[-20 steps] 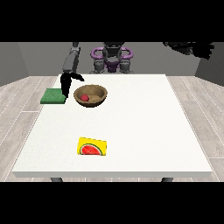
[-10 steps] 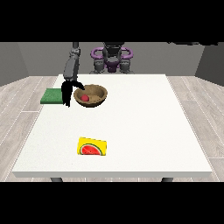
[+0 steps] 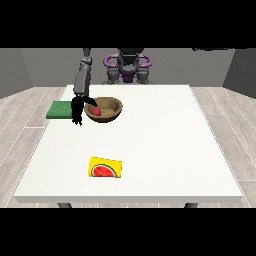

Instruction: Pick the cup and pour the ball into the bowl, then pick the bowl and place it on the pad

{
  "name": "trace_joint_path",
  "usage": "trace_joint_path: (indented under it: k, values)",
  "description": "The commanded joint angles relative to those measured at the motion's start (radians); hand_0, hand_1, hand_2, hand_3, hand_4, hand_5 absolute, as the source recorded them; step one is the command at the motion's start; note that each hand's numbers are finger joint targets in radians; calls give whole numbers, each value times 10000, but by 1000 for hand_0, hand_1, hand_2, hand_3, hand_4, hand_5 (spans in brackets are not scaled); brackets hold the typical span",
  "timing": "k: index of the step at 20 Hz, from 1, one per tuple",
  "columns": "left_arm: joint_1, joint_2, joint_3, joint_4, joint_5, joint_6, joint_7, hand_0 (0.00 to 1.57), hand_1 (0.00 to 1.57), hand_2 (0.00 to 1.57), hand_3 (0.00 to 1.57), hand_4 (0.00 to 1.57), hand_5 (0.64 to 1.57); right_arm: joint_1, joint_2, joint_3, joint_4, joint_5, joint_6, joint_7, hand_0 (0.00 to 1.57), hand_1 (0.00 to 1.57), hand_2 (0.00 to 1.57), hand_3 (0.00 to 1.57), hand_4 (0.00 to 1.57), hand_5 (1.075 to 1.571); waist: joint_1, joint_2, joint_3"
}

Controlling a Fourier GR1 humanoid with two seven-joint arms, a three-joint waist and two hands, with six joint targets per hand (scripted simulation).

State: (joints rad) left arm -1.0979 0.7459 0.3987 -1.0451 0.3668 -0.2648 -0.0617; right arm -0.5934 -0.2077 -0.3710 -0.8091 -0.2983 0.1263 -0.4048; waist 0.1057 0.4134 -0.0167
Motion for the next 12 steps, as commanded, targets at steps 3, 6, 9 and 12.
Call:
trace_joint_path:
  k: [3, 6, 9, 12]
  values:
    - [-382, 245, -91, -36, 154, -148, 392, 0, 0, 0, 0, 0, 1537, -763, 444, 199, 809, 228, -839, 344, 0, 0, 0, 0, 312, 1570, 311, 196, 176]
    - [-473, -113, -238, -80, 129, 67, 328, 0, 0, 0, 0, 0, 1542, -1203, 681, 340, 743, 354, -1437, 731, 0, 0, 0, 0, 433, 1570, 543, 228, 170]
    - [-663, 42, -269, -72, 291, -148, 626, 0, 0, 0, 0, 0, 1535, -1348, 925, 408, 825, 565, -2084, 708, 0, 0, 0, 0, 444, 1570, 872, 153, 173]
    - [-840, 195, -165, 3, 264, 93, 699, 0, 0, 0, 0, 0, 1538, -1195, 1090, 622, 1037, 796, -2231, 733, 0, 0, 0, 0, 416, 1570, 579, 139, 175]
